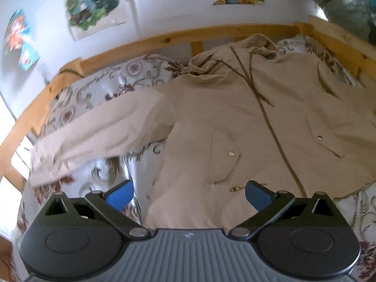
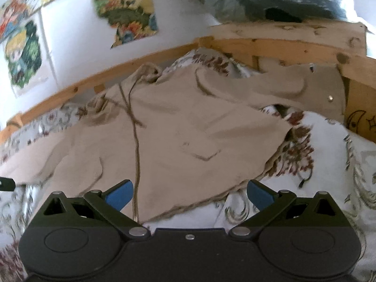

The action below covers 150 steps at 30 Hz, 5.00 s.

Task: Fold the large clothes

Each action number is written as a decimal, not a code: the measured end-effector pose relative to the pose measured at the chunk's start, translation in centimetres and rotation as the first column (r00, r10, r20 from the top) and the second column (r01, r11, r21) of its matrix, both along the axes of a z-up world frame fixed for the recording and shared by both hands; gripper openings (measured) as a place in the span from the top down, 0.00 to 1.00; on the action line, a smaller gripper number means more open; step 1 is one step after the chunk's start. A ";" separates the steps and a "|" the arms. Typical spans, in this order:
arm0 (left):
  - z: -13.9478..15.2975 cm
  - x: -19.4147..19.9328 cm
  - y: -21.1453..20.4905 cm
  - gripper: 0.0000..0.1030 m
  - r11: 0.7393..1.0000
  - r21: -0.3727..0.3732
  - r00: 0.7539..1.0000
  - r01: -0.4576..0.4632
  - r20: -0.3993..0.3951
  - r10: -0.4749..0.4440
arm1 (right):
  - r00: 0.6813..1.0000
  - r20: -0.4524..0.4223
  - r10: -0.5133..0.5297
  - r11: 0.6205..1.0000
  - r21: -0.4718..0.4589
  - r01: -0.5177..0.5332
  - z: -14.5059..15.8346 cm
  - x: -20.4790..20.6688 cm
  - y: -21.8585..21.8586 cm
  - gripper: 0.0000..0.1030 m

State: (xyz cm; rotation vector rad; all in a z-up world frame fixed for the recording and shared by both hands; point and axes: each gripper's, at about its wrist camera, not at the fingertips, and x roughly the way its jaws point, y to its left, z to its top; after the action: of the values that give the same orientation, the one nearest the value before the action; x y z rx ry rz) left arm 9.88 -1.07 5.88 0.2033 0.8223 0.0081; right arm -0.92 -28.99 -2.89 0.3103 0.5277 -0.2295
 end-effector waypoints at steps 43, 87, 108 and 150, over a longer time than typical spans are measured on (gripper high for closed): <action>-6.3 5.7 7.1 0.01 0.981 -0.188 0.999 -0.044 0.001 0.045 | 0.969 0.192 0.158 0.863 -0.504 -0.041 17.9 12.3 -10.2 1.00; -18.6 18.9 0.2 0.00 0.999 -0.046 0.996 0.001 0.085 0.003 | 0.991 -0.093 0.095 0.988 -0.110 -0.105 -6.3 32.4 -12.6 0.87; -9.5 6.8 17.4 0.01 0.896 -0.189 0.866 -0.403 0.237 0.440 | 0.969 0.034 0.246 0.945 -0.232 -0.232 -1.3 15.9 4.8 0.01; -9.0 6.9 31.1 0.17 0.401 -0.538 0.453 -0.741 0.039 0.890 | 0.922 -0.049 0.384 0.771 -0.532 -0.350 -8.0 15.5 9.8 0.01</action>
State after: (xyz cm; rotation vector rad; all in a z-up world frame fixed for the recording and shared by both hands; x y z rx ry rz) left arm 16.79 30.07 -3.16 -0.6927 0.4854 0.8065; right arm 14.57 -19.15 -10.90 -0.3350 0.4313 0.0239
